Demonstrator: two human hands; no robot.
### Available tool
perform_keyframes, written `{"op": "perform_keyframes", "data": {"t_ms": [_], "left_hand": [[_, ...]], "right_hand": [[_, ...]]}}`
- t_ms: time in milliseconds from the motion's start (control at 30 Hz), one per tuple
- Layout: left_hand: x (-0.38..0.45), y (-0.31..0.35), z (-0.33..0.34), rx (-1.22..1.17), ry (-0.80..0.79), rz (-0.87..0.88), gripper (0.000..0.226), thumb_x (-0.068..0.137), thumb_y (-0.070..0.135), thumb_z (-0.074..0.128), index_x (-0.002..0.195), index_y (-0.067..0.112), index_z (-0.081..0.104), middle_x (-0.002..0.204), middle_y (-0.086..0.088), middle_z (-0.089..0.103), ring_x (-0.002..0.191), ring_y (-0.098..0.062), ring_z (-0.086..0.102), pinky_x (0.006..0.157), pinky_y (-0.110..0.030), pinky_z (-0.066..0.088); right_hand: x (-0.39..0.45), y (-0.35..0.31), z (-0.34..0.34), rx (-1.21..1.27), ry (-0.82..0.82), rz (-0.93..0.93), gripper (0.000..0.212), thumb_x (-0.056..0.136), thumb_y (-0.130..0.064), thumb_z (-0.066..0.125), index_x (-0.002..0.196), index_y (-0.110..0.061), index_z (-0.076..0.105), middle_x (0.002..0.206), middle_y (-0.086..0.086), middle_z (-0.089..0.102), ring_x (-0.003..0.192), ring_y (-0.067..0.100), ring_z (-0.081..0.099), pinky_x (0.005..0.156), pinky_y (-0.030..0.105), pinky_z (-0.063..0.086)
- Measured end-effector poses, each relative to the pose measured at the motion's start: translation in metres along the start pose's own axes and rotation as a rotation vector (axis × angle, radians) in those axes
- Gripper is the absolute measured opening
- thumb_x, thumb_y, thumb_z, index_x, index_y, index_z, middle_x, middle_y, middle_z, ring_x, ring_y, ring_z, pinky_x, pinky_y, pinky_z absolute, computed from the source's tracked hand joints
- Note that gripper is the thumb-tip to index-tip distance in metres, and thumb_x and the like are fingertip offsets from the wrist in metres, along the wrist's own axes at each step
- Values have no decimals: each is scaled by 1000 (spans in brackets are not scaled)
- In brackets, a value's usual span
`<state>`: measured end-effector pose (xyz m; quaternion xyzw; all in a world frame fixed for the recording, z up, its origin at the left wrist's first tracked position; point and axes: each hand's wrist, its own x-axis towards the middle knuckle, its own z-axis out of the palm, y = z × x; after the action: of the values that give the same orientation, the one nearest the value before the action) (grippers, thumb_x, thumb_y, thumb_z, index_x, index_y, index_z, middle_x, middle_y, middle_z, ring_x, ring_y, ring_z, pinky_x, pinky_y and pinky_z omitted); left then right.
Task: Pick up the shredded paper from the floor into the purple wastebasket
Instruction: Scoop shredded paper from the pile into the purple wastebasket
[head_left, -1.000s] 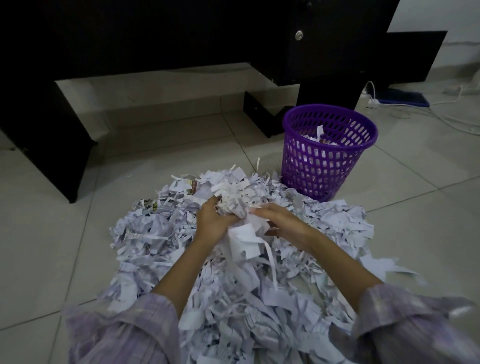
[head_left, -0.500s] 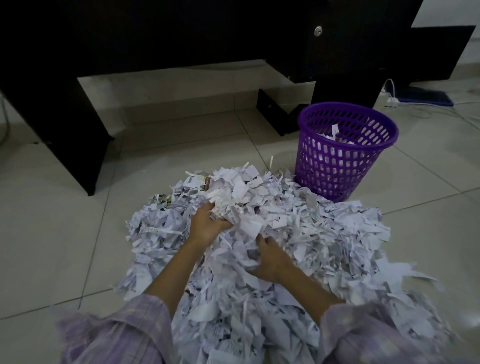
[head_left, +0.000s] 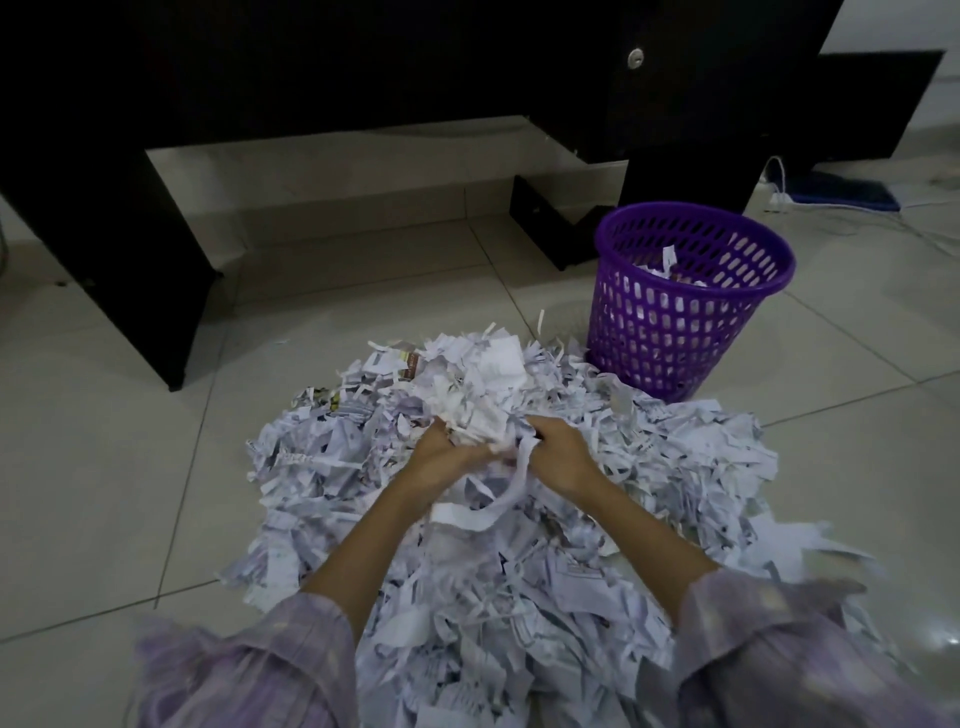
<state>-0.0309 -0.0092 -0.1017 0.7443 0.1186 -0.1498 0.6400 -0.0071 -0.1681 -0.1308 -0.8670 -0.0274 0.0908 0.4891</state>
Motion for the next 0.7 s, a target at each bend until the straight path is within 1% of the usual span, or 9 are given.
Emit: {"op": "perform_keyframes", "data": {"t_ms": [67,133,233,333,433,500,567,633,700], "left_hand": [[-6,8,10,-67,-87,-24,38,78,21,76,111,8,65,100,-4,72,90,-19,70,69,-22,53],[1,9,17,-89,-78,-45,40,72,27,81,104,8,69,94,-6,73,82,-18,71,63,-23,53],[13,5,21,-139,3,-82,66,58,27,92,114,6,63,113,-10,68,99,-22,66,78,-30,53],[15,2,19,-147,186,-87,56,68,7,83,120,5,61,114,-9,67,104,-27,64,89,-38,53],[14,4,15,-149,328,-58,50,75,-1,75,121,-2,57,116,-12,64,108,-30,61,91,-36,50],[14,2,10,-7,398,11,44,75,-1,73,117,-3,62,117,-16,66,108,-31,62,88,-34,50],[13,1,7,217,401,79,36,74,2,73,109,-4,66,109,-20,68,101,-33,64,77,-29,48],[11,-2,10,407,351,136,32,75,4,72,106,-3,67,104,-22,69,96,-34,65,72,-29,48],[9,-2,18,522,298,179,29,75,8,72,103,1,67,99,-20,69,92,-33,66,71,-33,51]], "right_hand": [[-3,-9,1,-5,-6,-10,30,88,6,45,66,-9,58,73,10,61,69,21,55,62,28,39],[-6,-15,1,-31,-17,-29,29,85,9,43,63,-9,52,70,9,57,70,21,54,61,28,39],[-8,-17,-1,3,-84,-55,23,80,13,44,71,-6,53,71,10,56,67,19,50,59,27,37],[-10,-17,-8,15,-225,-29,22,82,2,59,80,-18,49,79,3,53,69,19,51,60,29,39],[-11,-20,-15,238,-257,49,32,84,1,64,105,-22,56,98,0,59,86,16,58,72,30,50],[-11,-22,-23,367,-174,126,33,90,-4,57,118,-21,57,114,3,60,97,15,59,78,30,53],[-12,-25,-30,383,-89,123,26,94,-24,57,120,-26,58,127,2,56,107,13,57,86,35,53],[-13,-31,-34,372,-50,97,39,89,-50,59,124,-35,53,135,-7,48,117,11,51,90,34,48],[-12,-35,-31,359,-61,67,58,83,-58,60,135,-36,45,131,-15,39,121,7,40,92,32,39]]}}
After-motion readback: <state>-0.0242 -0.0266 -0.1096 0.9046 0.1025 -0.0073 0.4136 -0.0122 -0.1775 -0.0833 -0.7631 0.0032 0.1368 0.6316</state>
